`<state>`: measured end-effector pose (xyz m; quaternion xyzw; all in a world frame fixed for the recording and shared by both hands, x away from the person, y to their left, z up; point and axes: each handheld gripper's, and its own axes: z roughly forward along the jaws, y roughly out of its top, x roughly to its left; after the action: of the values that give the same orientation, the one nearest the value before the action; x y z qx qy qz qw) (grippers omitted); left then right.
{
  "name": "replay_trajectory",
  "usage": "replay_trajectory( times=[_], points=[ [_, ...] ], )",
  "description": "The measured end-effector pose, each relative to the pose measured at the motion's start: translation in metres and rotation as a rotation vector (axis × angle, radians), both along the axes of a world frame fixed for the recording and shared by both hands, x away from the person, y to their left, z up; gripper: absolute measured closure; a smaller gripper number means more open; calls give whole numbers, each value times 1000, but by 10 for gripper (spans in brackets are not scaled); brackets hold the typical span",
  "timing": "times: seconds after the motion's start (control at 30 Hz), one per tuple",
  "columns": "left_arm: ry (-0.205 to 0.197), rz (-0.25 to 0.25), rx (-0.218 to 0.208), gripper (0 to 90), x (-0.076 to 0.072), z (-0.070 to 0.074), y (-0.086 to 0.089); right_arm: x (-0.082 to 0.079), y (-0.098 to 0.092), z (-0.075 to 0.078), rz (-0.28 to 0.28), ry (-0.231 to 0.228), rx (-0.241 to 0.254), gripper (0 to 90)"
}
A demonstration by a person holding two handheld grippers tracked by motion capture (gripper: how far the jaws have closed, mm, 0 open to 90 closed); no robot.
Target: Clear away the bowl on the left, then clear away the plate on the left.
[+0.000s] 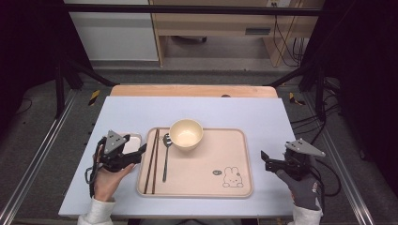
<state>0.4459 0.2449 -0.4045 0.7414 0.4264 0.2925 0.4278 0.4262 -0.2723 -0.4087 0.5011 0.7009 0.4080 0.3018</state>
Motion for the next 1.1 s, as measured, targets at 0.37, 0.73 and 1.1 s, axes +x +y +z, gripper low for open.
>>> replay_trajectory(
  times=[0.37, 0.73, 1.1],
  points=[
    [25, 39, 7, 241, -5, -7, 27, -1, -1, 0, 0, -5, -1, 30],
    [57, 131, 9, 230, 6, -14, 60, 0, 1, -1, 1, 1, -6, 30],
    [89, 194, -19, 198, 17, -22, 83, 2, 5, -4, 12, 10, -21, 30]
  ],
)
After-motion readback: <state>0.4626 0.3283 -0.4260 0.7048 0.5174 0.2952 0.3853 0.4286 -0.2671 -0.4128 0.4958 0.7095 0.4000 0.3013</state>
